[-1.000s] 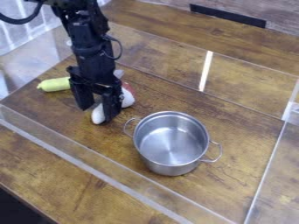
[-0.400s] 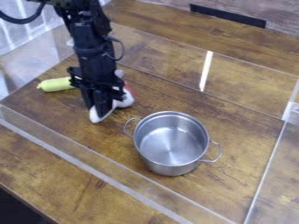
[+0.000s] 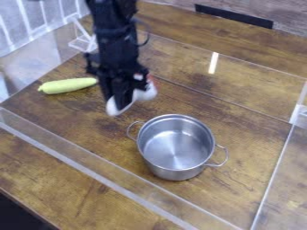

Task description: Put the mushroom in the silver pot

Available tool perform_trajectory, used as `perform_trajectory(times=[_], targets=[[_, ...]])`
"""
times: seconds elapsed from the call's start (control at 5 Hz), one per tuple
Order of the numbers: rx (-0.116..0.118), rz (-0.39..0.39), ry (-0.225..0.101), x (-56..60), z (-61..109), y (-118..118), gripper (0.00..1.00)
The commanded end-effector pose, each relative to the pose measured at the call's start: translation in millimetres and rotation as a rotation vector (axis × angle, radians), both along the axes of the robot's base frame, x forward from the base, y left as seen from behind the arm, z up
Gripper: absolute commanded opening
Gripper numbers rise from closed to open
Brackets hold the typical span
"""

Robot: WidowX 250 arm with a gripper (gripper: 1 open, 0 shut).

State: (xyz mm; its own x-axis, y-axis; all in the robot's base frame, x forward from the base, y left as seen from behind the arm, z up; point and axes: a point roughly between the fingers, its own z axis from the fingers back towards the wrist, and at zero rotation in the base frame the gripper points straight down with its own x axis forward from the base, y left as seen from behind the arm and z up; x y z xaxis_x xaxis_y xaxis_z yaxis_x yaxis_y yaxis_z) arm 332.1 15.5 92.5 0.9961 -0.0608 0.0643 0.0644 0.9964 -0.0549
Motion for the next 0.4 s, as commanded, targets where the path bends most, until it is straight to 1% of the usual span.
perform_trajectory(times=[0.0, 0.2], targets=[[-0.007, -0.046, -0.105, 1.4, 42.1, -33.3, 0.0], [-0.026, -0.077, -0.096, -7.4, 34.2, -58.2, 0.0]])
